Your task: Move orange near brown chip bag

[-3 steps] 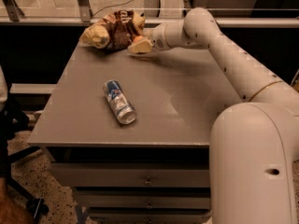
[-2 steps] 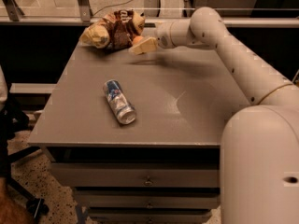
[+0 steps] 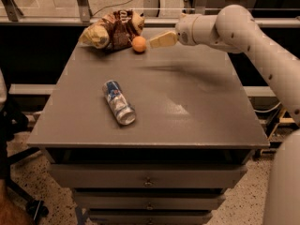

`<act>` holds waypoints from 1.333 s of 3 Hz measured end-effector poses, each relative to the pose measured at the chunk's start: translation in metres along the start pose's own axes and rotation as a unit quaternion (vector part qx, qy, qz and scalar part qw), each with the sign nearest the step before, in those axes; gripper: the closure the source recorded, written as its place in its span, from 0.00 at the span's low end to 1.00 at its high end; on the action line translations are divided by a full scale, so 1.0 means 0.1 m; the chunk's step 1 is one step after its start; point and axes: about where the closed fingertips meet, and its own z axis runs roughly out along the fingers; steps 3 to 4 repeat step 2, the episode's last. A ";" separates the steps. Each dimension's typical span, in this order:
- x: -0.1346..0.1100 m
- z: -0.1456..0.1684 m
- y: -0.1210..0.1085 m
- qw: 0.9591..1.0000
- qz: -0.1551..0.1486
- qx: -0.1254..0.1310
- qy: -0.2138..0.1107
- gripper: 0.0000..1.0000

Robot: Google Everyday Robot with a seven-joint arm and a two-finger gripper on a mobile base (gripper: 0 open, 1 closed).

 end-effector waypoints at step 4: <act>0.07 -0.42 -0.10 0.999 0.004 0.053 -0.001 0.00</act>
Offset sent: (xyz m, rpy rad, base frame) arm -0.0180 -0.0320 0.0102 0.0025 -0.0296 -0.0806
